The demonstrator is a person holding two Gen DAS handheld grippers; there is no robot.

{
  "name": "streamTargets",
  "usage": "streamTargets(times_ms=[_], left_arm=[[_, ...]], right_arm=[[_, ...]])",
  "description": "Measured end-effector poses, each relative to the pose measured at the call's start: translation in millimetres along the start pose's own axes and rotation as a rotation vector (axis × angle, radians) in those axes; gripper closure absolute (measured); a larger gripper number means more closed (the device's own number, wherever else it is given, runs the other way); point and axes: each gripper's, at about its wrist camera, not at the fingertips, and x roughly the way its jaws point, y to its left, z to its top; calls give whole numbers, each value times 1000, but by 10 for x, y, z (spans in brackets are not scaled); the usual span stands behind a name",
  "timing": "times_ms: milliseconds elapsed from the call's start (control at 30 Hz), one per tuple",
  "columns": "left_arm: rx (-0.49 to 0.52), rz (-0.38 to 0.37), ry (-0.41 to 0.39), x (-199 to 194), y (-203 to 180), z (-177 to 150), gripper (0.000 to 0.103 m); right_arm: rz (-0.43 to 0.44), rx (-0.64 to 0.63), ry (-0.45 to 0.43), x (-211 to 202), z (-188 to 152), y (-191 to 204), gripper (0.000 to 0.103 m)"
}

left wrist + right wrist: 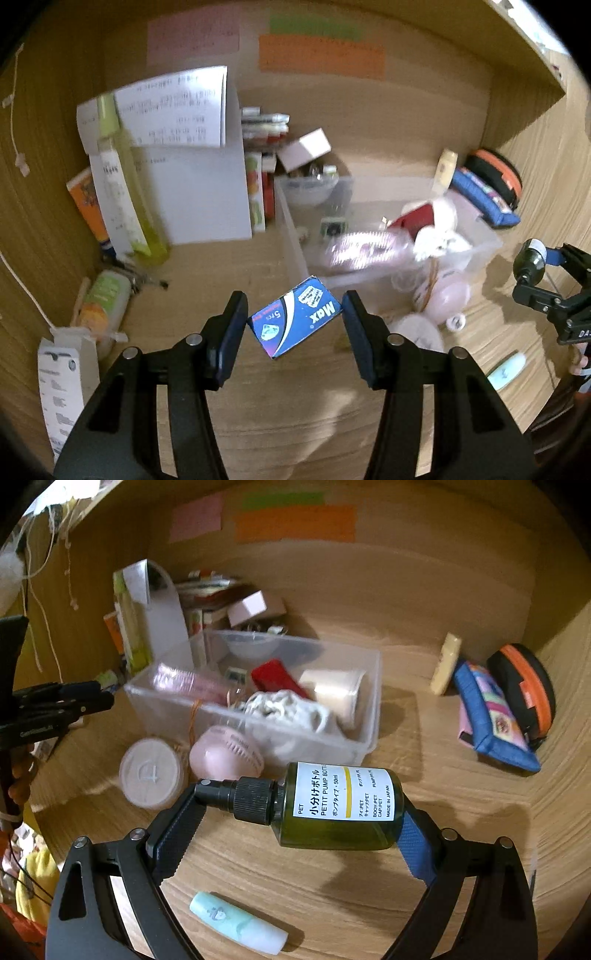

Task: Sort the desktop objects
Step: 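Carry the green bottle and blue Max box over the clear box with both tools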

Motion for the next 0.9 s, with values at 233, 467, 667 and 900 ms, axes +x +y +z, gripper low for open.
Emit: streamTargets(times_ms=[233,467,667,900], left_arm=[[6,-16,-52,-39,-69,202,50],[14,-36,-69,51,-144,373,50],[23,-56,-68,193,-213,510,50],[33,-77,-29,451,-248,597,50]], right_arm=[[-17,28,-55,-49,196,-180,9],[-22,33,-76,42,396,-280,9],[-7,15,-73,174,522,-278,9],[22,-23,-48,435,618,-167,9]])
